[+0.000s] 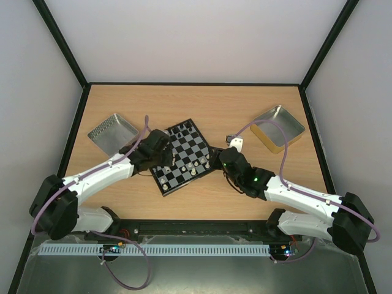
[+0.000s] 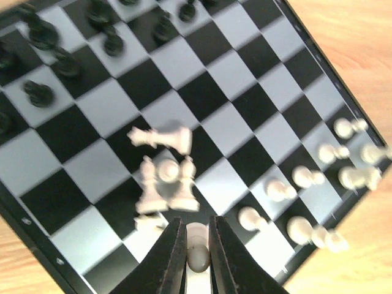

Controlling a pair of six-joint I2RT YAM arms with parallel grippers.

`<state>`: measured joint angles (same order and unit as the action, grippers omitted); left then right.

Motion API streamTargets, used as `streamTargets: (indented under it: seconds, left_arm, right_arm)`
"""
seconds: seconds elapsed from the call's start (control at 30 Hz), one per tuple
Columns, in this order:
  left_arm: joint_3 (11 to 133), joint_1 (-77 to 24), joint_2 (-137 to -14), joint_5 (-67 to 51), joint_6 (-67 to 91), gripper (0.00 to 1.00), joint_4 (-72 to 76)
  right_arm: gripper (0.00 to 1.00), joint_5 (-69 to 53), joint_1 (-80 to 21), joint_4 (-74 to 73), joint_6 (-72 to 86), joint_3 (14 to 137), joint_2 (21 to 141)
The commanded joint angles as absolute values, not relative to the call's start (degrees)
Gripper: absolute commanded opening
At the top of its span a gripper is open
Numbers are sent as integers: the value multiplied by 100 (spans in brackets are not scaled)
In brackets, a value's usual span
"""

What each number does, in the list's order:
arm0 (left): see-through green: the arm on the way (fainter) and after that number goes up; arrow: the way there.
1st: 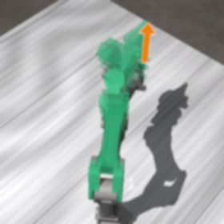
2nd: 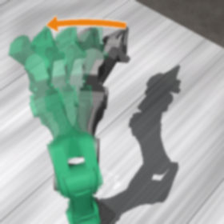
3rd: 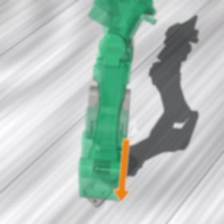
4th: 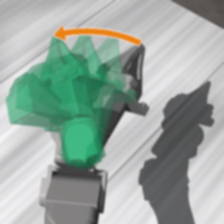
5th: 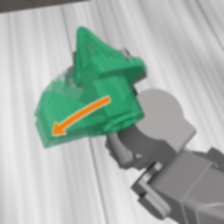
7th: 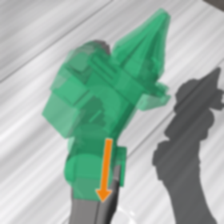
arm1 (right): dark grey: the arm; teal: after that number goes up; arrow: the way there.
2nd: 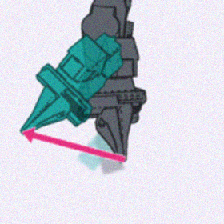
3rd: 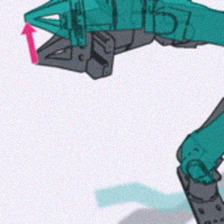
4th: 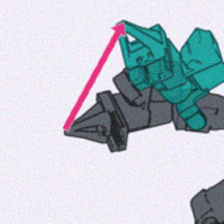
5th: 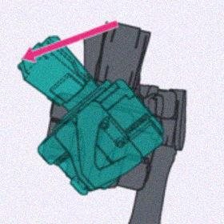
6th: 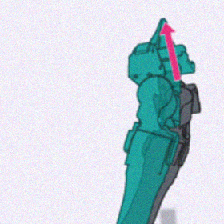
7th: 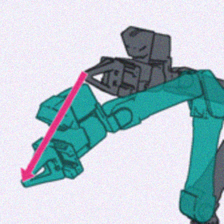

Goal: Set up the chess pieces on the board
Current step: Pick up the chess piece from the chessboard, then place the chess piece on the chessboard.

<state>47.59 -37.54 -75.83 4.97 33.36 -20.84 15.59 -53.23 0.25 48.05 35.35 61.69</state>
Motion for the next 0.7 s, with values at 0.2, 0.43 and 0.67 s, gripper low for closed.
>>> streamTargets:
  seconds: [0.2, 0.43, 0.67]
  left_arm:
    - [4705, -4829, -7763, 672, 3464, 13, -2902]
    - [4558, -4944, -8061, 824, 3694, 14, -2761]
    - [4483, -4949, -8263, 1011, 3712, 14, -2733]
  right_arm:
    - [39, 1706, -5304, 77, 4869, 3472, 6214]
    - [39, 1689, -5302, 75, 4887, 3467, 6231]
    - [39, 1697, -5302, 83, 4888, 3450, 6222]
